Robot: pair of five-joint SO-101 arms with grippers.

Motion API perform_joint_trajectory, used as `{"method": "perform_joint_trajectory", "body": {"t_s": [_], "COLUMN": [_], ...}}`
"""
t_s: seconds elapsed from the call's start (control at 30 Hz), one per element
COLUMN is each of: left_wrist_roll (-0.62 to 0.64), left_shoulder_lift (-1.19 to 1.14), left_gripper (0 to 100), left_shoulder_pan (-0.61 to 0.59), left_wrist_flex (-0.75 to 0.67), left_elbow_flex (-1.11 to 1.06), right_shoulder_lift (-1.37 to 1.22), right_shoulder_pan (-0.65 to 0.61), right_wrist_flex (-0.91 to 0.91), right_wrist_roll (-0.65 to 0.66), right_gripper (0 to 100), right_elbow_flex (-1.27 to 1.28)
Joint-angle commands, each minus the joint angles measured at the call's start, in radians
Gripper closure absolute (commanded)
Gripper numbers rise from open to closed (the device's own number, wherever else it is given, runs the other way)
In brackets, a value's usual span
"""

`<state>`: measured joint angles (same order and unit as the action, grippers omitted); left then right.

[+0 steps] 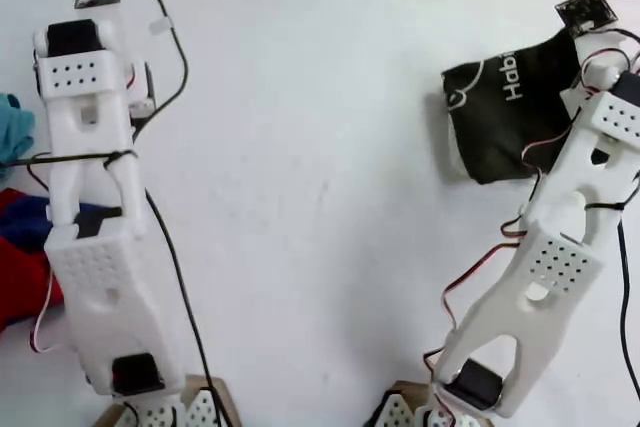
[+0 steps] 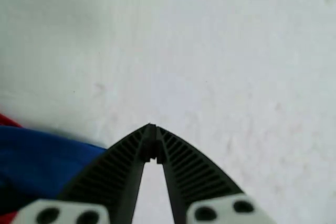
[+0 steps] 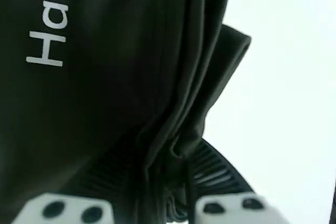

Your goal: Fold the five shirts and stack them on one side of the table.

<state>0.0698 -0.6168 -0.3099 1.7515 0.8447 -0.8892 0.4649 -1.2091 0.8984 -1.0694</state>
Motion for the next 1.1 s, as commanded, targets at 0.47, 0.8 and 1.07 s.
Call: {"method": "perform_joint_trajectory", "body": {"t_s": [0.47,0.8,1.07], "left_wrist_roll": [-0.005,-0.006,-0.006], "left_shoulder_lift": [0.078,0.081,0.247], "left_gripper": [97,97,97], "left_shoulder_pan": [-0.061,-0.061,-0.061], "left_wrist_flex": [0.014,0.028,0.029], "left_elbow_flex": [0.002,0.012,0.001], "right_shoulder_lift": [-0.107,0.065,0.219], "right_shoulder_pan": [0.022,0.01,-0.039], "right_wrist_flex": [0.059,0.054,-0.111], "right_wrist_roll": [-0.025,-0.172,-0.345], "right_gripper": [90.2,78.3,78.3], "right_elbow_flex": [-0.02,-0.02,-0.018]}}
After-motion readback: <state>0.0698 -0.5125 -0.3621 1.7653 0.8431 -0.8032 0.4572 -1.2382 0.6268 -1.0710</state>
